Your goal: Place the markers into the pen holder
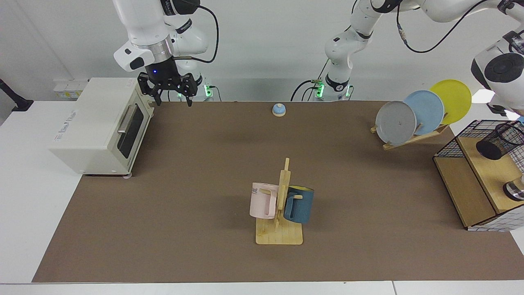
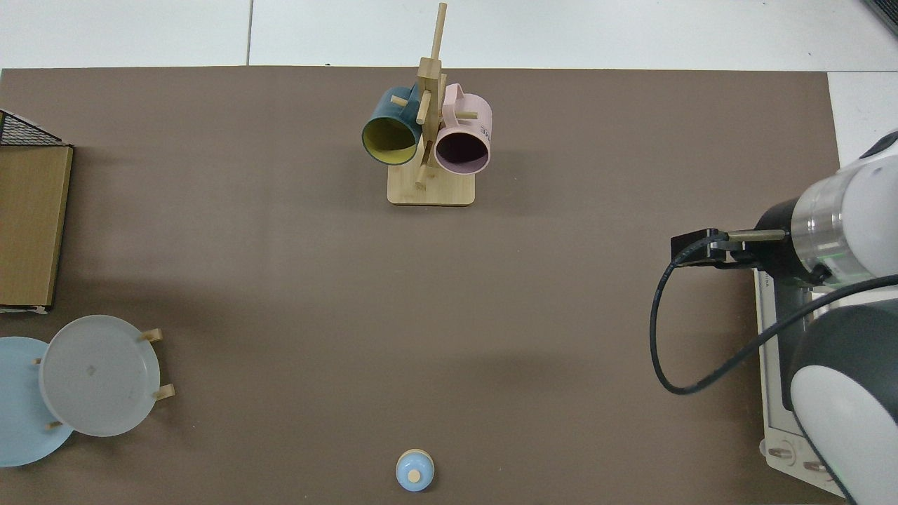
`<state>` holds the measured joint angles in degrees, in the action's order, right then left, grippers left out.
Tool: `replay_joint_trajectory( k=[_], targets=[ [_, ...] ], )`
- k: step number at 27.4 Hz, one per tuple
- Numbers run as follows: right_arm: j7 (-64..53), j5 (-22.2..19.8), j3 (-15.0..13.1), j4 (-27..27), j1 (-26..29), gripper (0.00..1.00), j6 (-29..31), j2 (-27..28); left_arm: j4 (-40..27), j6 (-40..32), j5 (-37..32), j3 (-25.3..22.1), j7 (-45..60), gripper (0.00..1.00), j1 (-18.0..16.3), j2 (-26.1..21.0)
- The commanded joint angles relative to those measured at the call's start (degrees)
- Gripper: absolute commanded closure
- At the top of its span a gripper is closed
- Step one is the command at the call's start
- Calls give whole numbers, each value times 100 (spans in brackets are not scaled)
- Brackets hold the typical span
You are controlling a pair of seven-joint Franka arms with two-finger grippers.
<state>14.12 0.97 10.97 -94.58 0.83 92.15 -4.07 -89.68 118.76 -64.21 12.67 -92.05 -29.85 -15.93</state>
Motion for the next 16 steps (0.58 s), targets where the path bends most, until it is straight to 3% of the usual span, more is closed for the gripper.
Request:
replay_joint_trajectory(
  k=[1, 16],
  targets=[
    [20, 97, 55, -52, 93, 0, 101, -24, -287, 121, -39, 8, 205, 100, -73, 116],
    [20, 97, 55, -52, 93, 0, 101, -24, -683, 121, 163, 8, 416, 100, -82, 292]
  ],
)
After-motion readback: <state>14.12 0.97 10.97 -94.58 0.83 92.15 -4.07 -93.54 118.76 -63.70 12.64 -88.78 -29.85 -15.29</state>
